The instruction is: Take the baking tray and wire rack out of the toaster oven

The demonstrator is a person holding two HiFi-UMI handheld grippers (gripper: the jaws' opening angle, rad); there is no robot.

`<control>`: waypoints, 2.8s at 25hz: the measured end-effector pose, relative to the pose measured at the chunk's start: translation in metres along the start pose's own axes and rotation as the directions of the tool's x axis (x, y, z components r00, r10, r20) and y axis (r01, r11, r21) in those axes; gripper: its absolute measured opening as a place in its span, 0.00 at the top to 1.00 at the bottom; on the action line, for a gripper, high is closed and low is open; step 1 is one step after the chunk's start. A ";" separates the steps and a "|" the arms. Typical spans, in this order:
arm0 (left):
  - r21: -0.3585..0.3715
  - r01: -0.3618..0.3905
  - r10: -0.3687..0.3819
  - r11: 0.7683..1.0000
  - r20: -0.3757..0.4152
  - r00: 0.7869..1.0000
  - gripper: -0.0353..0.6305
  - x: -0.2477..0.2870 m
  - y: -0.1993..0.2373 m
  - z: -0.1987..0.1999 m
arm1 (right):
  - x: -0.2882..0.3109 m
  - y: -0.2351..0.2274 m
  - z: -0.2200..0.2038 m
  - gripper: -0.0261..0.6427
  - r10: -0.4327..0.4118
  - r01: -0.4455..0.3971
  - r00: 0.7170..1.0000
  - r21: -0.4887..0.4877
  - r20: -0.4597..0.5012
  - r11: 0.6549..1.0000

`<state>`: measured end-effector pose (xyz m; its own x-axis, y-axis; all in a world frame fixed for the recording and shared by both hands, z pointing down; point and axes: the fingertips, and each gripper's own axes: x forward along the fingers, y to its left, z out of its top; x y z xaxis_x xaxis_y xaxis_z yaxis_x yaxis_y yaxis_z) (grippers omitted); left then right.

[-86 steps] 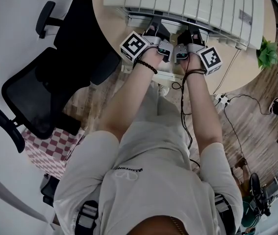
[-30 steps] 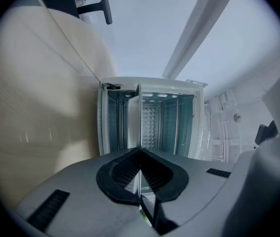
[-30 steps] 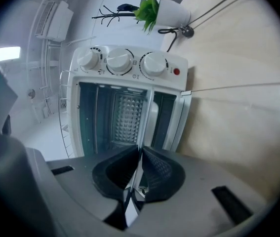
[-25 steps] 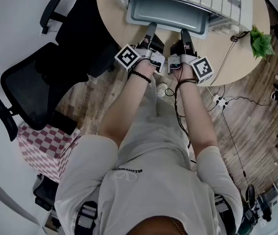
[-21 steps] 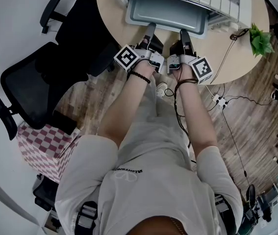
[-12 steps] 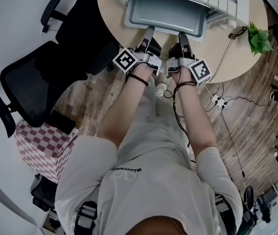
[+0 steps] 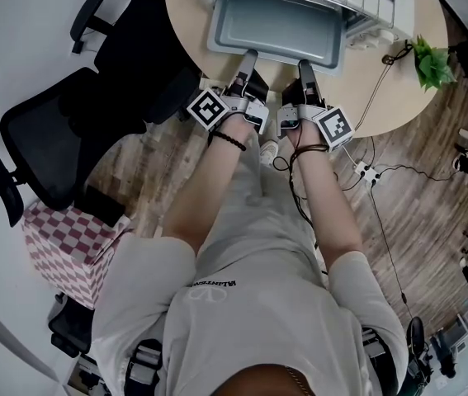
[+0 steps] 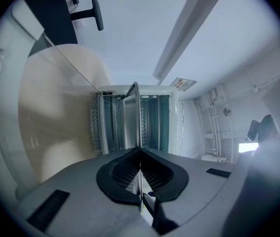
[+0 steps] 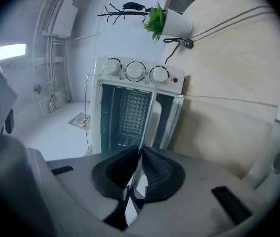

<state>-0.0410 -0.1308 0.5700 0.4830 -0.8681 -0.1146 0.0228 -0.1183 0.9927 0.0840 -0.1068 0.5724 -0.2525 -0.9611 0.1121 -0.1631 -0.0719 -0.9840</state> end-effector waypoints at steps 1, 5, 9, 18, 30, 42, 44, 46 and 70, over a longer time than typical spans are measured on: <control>0.007 0.002 -0.002 1.000 -0.001 1.000 0.94 -0.002 -0.001 -0.001 | -0.002 0.001 -0.001 0.92 0.002 -0.002 1.000 -0.003 -0.001 1.000; 0.000 0.020 -0.020 1.000 -0.001 1.000 0.94 -0.011 -0.011 -0.003 | -0.012 0.007 -0.006 0.92 0.014 -0.014 1.000 -0.013 -0.011 1.000; 0.014 0.034 -0.034 0.999 -0.002 0.999 0.94 -0.021 -0.016 -0.006 | -0.023 0.011 -0.010 0.92 0.021 -0.021 1.000 -0.020 -0.018 1.000; 0.041 0.070 -0.070 0.997 -0.001 0.998 0.94 -0.039 -0.032 -0.013 | -0.041 0.023 -0.016 0.92 0.041 -0.043 0.999 -0.041 -0.034 0.998; 0.064 0.095 -0.095 0.993 0.005 0.995 0.94 -0.059 -0.055 -0.016 | -0.063 0.043 -0.026 0.91 0.080 -0.084 0.995 -0.051 -0.065 0.995; 0.057 0.095 -0.094 0.994 -0.005 0.996 0.94 -0.104 -0.098 -0.025 | -0.112 0.075 -0.051 0.92 0.094 -0.098 0.989 -0.031 -0.115 0.995; 0.060 0.093 -0.092 0.994 -0.014 0.996 0.94 -0.112 -0.104 -0.027 | -0.119 0.081 -0.054 0.92 0.098 -0.104 0.987 -0.039 -0.129 0.994; 0.052 0.092 -0.091 0.994 -0.017 0.996 0.94 -0.117 -0.110 -0.028 | -0.125 0.086 -0.056 0.91 0.102 -0.109 0.985 -0.045 -0.141 0.993; 0.102 0.211 -0.207 0.972 -0.052 0.977 0.94 -0.101 -0.228 -0.037 | -0.144 0.196 -0.029 0.92 0.262 -0.275 0.956 -0.094 -0.130 0.957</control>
<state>-0.0625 0.0011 0.3569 0.5125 -0.7987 -0.3154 0.0353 -0.3474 0.9370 0.0609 0.0257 0.3671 -0.4077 -0.9034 -0.1326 -0.1766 0.2205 -0.9593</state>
